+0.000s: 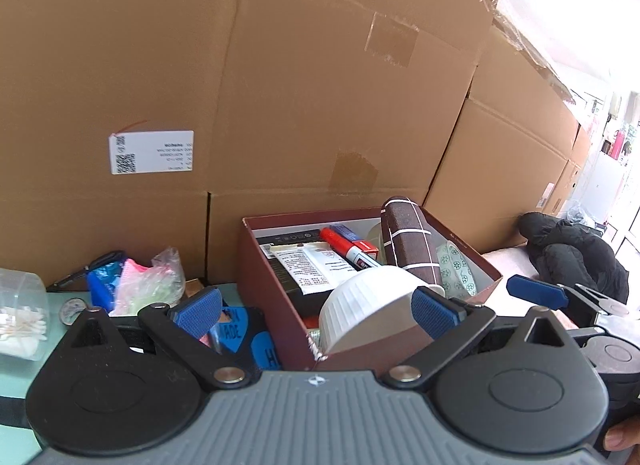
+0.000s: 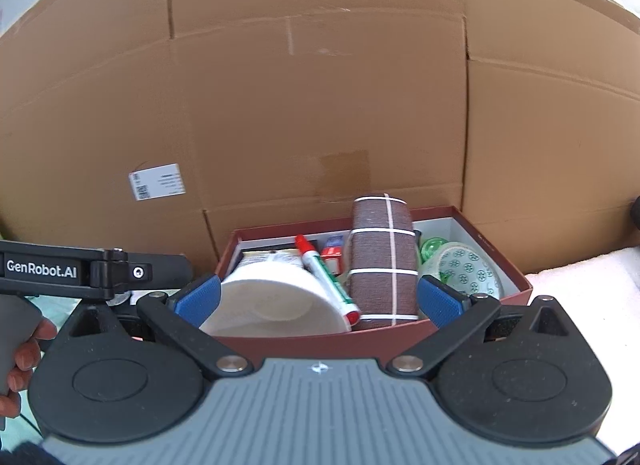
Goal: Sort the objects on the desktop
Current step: 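Move the right gripper back toward the black Human Made phone case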
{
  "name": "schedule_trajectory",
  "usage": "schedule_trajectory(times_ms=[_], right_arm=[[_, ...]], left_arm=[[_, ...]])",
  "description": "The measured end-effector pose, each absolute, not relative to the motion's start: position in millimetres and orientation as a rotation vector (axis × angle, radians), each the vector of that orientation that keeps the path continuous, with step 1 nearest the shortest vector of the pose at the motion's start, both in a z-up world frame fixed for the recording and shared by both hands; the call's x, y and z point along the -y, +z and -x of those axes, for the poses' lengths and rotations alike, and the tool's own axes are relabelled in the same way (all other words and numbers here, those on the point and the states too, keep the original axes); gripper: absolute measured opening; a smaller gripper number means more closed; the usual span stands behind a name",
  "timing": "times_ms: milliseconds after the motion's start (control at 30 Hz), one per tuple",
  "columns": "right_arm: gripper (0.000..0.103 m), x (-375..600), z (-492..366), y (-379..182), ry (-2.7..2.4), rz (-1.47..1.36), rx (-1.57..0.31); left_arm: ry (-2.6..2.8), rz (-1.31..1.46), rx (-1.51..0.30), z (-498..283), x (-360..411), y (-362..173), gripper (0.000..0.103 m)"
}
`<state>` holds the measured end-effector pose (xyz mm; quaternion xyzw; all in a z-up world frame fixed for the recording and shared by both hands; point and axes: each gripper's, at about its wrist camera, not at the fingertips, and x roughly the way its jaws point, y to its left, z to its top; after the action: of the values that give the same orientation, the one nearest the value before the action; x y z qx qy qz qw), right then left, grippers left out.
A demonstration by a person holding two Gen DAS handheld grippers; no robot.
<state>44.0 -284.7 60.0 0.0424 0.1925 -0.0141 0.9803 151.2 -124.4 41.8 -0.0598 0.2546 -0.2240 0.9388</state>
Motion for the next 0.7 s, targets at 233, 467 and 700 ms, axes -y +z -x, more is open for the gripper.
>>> schedule_trajectory(times_ms=[233,467,700], right_arm=[[0.101,257.4,-26.7,63.8,0.015,-0.073,-0.380],[0.101,211.5,-15.7,47.7,0.101,-0.033,-0.382],[0.101,159.0,-11.2,9.1,0.171,0.055,-0.417]], left_arm=[[-0.461,0.186,-0.500,-125.1,85.2,34.9,0.103],[-0.425,0.188,-0.485,-94.6,36.9,7.7,0.103],[-0.383,0.246,-0.588,-96.6,2.7,-29.1,0.103]])
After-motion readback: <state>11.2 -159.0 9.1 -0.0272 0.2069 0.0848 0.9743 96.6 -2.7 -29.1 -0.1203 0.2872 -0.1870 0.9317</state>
